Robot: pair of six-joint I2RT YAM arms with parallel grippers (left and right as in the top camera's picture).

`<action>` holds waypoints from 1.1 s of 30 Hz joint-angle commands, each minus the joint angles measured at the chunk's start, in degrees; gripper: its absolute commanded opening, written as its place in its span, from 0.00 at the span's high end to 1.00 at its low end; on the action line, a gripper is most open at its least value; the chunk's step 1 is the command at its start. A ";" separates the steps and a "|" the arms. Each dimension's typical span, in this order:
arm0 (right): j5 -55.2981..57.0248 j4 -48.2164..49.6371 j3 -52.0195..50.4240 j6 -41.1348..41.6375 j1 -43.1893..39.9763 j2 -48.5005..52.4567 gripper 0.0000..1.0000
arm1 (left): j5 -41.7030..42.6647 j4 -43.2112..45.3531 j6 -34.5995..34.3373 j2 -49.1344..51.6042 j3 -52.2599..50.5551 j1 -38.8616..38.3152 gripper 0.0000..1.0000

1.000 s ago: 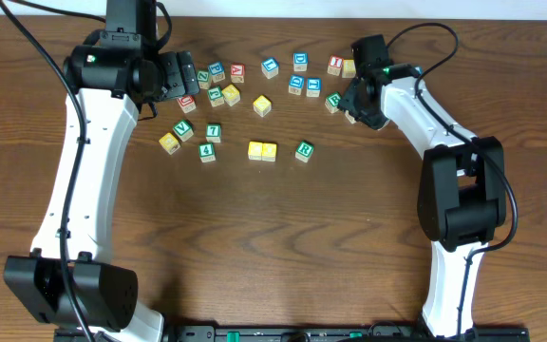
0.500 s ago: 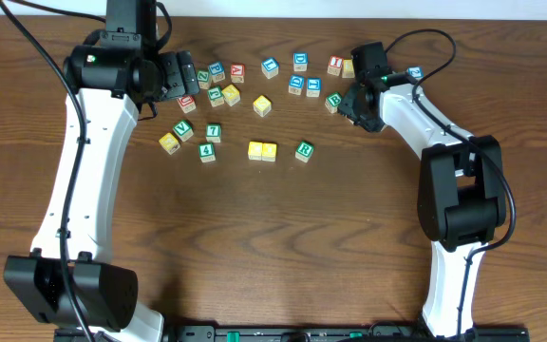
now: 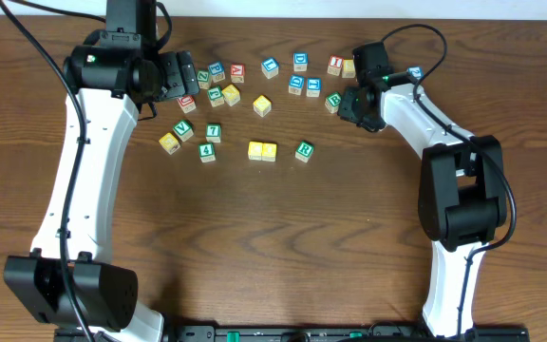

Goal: Spell out CORL
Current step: 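Close the right gripper on the blue L block and lift it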

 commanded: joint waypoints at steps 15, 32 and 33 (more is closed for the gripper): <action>-3.34 -6.25 -0.02 -13.79 -0.55 0.24 0.73 | -0.76 -0.15 -0.33 -0.09 0.57 0.15 0.02; -4.20 -10.97 -0.02 -19.17 0.96 -3.39 0.76 | -0.76 -0.15 -0.33 -0.09 0.57 0.15 0.02; -4.28 -11.89 -0.02 -19.15 1.22 -3.39 0.76 | -0.76 -0.15 -0.33 -0.09 0.57 0.15 0.02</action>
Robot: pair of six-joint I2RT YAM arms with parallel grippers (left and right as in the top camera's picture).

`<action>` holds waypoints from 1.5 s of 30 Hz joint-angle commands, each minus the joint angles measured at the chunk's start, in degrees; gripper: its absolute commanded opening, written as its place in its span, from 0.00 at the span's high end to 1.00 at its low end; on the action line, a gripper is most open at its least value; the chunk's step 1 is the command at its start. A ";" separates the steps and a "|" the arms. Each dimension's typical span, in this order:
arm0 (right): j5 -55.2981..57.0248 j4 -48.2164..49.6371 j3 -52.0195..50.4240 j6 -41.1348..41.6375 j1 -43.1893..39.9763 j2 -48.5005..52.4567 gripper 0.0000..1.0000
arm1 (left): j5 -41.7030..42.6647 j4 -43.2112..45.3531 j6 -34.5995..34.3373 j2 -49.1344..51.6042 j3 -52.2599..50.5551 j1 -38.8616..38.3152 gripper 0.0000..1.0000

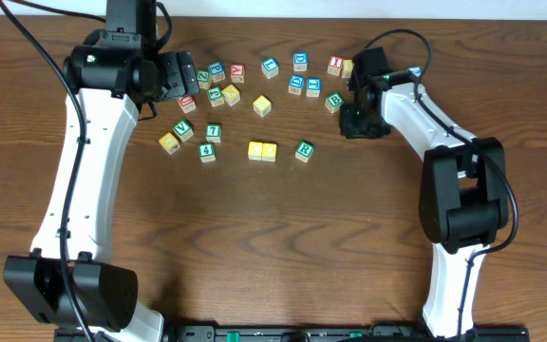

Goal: Spell out CORL
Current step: 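Close the right gripper on the blue L block and lift it, then carry the L block with the right gripper beside the R block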

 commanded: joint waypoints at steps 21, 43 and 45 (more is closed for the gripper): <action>-4.44 -10.23 -0.17 2.60 5.92 -2.49 0.76 | -0.76 -0.15 -0.33 -0.09 0.57 0.15 0.02; -5.03 -4.63 -0.28 5.60 9.79 -2.47 0.73 | -0.76 -0.15 -0.33 -0.09 0.57 0.15 0.02; -5.03 -4.26 -0.28 5.60 10.27 -2.47 0.73 | -0.76 -0.17 -0.33 -0.09 0.57 0.15 0.02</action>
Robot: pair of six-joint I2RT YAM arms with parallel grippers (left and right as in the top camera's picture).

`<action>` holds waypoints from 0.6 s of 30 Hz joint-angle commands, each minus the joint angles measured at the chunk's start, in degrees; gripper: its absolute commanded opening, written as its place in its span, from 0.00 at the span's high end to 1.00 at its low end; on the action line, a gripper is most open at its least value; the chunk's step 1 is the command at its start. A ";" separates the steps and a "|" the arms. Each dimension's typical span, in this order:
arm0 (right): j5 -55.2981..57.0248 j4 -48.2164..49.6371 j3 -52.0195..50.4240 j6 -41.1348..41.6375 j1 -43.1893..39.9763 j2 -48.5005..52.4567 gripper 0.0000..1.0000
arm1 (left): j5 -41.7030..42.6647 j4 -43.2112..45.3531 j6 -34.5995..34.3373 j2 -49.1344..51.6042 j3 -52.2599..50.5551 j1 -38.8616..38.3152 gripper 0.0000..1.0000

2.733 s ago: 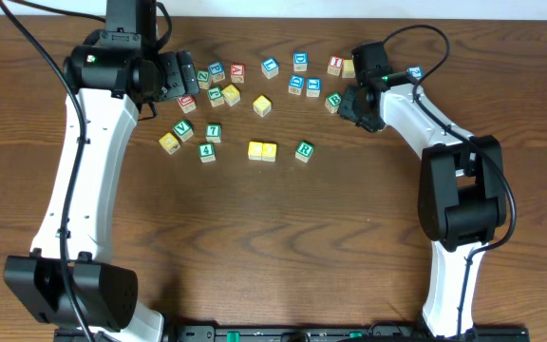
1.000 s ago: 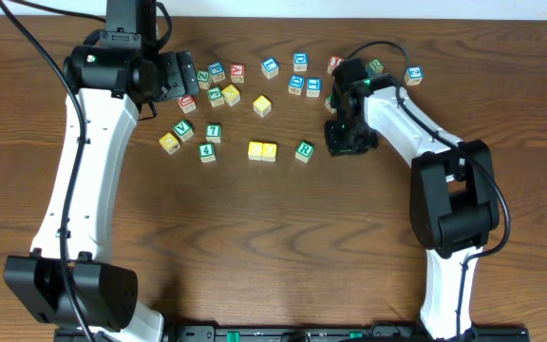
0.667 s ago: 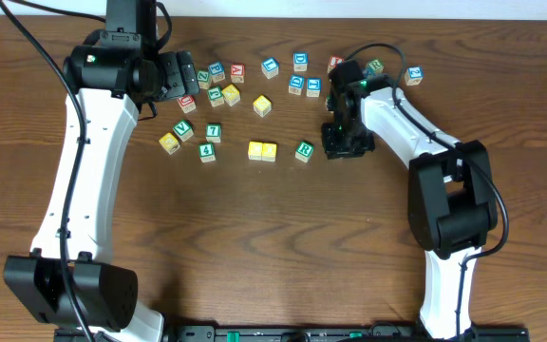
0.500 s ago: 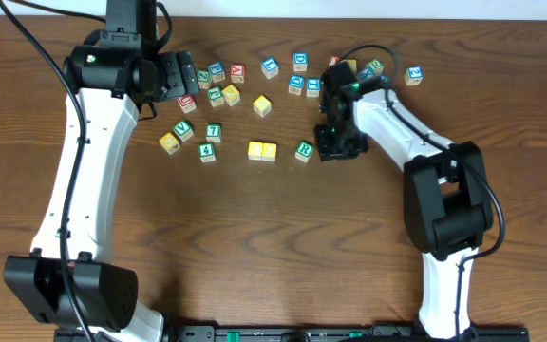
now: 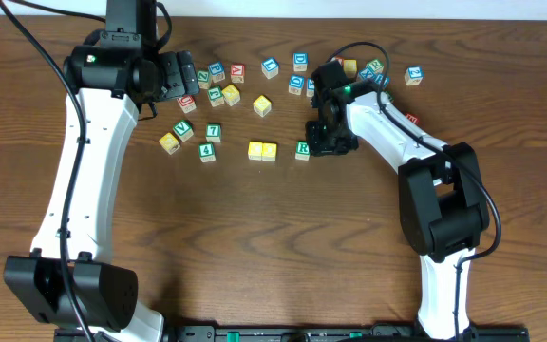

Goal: Spell out CORL
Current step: 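Carry the L block with the right gripper beside the R block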

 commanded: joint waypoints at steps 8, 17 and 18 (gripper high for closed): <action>-0.15 0.48 -0.26 2.05 1.49 -1.88 0.70 | -0.76 -0.15 -0.33 -0.09 0.57 0.15 0.02; -0.13 -1.18 0.52 2.23 1.14 -1.95 0.56 | -0.76 -0.17 -0.33 -0.09 0.57 0.15 0.02; -0.11 -1.75 0.90 2.08 1.09 -2.05 0.55 | -0.76 -0.17 -0.33 -0.09 0.57 0.15 0.03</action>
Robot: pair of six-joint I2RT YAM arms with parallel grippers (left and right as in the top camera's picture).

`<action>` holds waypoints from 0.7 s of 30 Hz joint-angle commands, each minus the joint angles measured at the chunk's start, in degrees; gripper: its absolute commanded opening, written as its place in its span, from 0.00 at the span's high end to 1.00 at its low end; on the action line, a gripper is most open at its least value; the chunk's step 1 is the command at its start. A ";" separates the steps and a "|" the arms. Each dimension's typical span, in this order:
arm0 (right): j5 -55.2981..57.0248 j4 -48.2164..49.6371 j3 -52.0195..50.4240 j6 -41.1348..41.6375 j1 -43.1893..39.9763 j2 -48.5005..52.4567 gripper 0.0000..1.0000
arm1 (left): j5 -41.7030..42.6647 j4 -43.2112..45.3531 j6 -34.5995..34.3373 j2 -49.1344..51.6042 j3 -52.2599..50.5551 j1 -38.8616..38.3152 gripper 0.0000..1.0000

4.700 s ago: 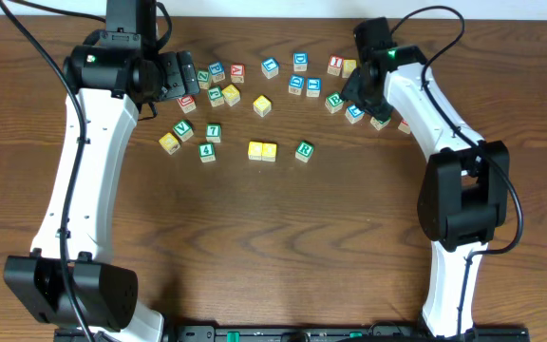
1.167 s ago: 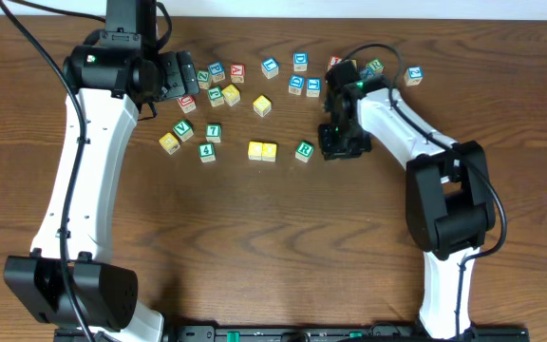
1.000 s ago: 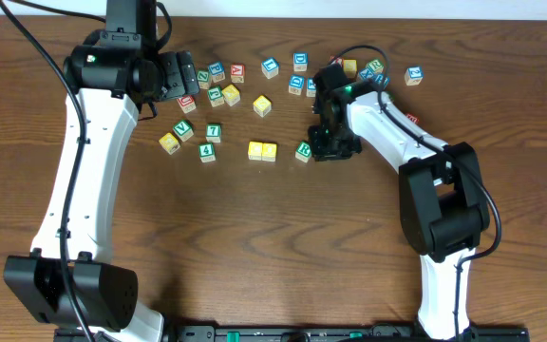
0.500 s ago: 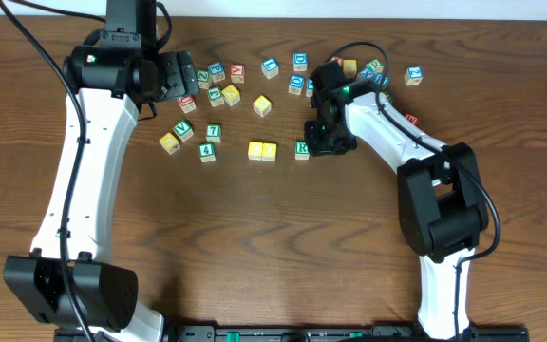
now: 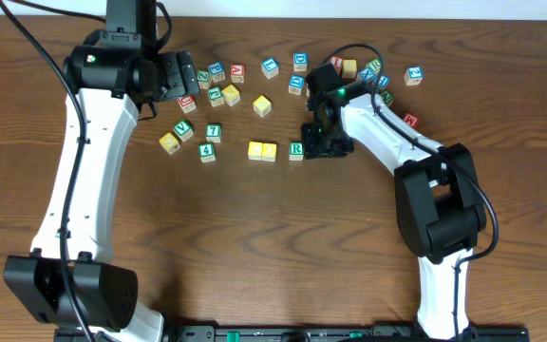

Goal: Spell out CORL
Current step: 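Carry the L block with the right gripper beside the R block, then lower the L block right of R and open the right gripper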

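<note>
Two yellow blocks lie side by side in a row near the table's middle. A green block marked R sits just right of them, with a small gap. My right gripper is low at the R block's right side, touching or nearly touching it; its fingers are hidden under the wrist. My left gripper hovers over the left cluster of letter blocks, its jaw state unclear from above.
Loose letter blocks are scattered along the far side: a blue one, a yellow one, green blocks 7 and 4. Others lie at the far right. A red block lies beside the right arm.
The right gripper has shifted slightly left, and the R block now sits closer to the two yellow blocks. The left arm has not moved.
The right gripper was first among the far-right blocks, then a little nearer and lower. Later it was beside the R block's right side. Now the R block stands closer to the yellow pair. The left arm stayed over the left cluster throughout.
</note>
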 commanded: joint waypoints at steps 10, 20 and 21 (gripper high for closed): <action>0.24 -3.67 3.15 -0.94 -1.05 -5.68 0.48 | -0.76 -0.15 -0.33 -0.09 0.57 0.15 0.02; 2.73 -4.94 3.15 0.92 -1.77 -5.68 0.50 | -0.74 -0.15 -0.35 -0.09 0.57 0.15 0.02; 2.91 -5.33 3.15 1.29 -2.38 -5.68 0.51 | -0.74 -0.17 -0.35 -0.09 0.57 0.15 0.02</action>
